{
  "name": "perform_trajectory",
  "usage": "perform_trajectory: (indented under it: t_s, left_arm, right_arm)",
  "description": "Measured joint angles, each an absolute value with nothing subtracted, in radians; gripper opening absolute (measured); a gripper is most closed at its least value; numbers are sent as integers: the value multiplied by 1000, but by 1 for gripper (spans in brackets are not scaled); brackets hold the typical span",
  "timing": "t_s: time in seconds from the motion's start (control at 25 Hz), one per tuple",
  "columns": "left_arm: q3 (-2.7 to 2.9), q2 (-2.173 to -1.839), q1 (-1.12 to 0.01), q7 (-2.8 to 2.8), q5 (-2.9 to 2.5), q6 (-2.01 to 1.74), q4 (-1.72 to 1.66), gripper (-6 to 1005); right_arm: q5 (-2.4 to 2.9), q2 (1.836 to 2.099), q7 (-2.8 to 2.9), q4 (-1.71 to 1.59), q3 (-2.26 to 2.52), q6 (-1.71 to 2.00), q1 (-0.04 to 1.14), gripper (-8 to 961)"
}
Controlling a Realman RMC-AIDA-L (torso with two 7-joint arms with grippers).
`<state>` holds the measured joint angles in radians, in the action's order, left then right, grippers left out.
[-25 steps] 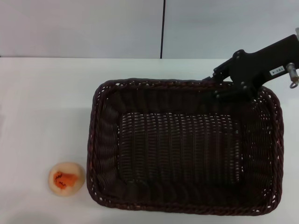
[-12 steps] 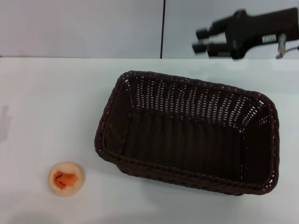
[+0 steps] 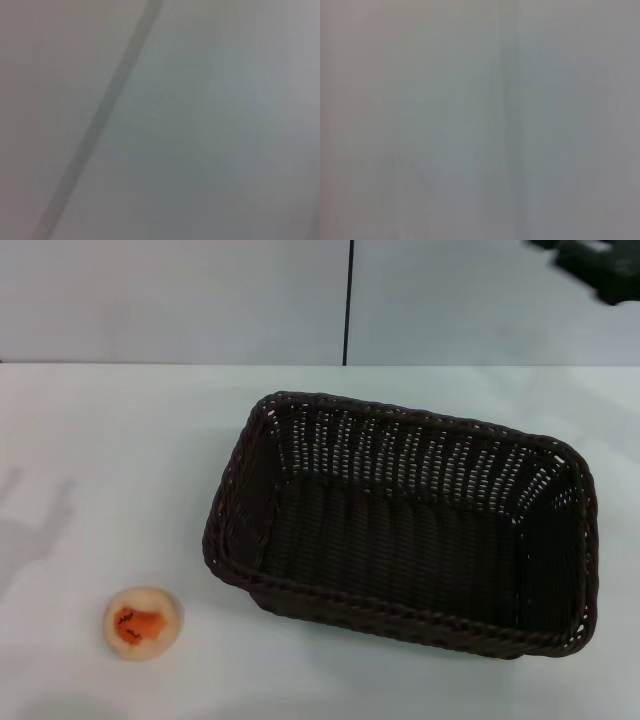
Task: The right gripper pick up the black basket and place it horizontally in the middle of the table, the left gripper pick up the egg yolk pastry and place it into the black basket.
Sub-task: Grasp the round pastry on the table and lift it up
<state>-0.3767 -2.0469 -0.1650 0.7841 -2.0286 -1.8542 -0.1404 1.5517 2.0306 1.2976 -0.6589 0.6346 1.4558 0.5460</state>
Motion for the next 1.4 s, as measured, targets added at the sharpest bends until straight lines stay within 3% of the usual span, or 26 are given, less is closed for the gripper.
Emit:
perform_trajectory:
  t_s: [0.24, 0.44, 0.84, 1.4]
  left_arm:
    - [88, -2006, -191, 945, -2029, -1850, -350, 720]
    - [239, -2006, -170, 966, -2028, -1816, -410, 719]
    - [359, -2014, -150, 967, -2140, -1717, -440, 719]
    - [362, -2041, -158, 932, -2156, -1666, -441, 573]
  right_arm:
    - [1268, 2045, 1147, -430, 441, 1442, 402, 348]
    - [1156, 2069, 1033, -362, 356, 1441, 341, 349]
    - [1145, 2068, 1021, -316, 262, 1438, 331, 349]
    - [1143, 2071, 1019, -310, 250, 1423, 337, 349]
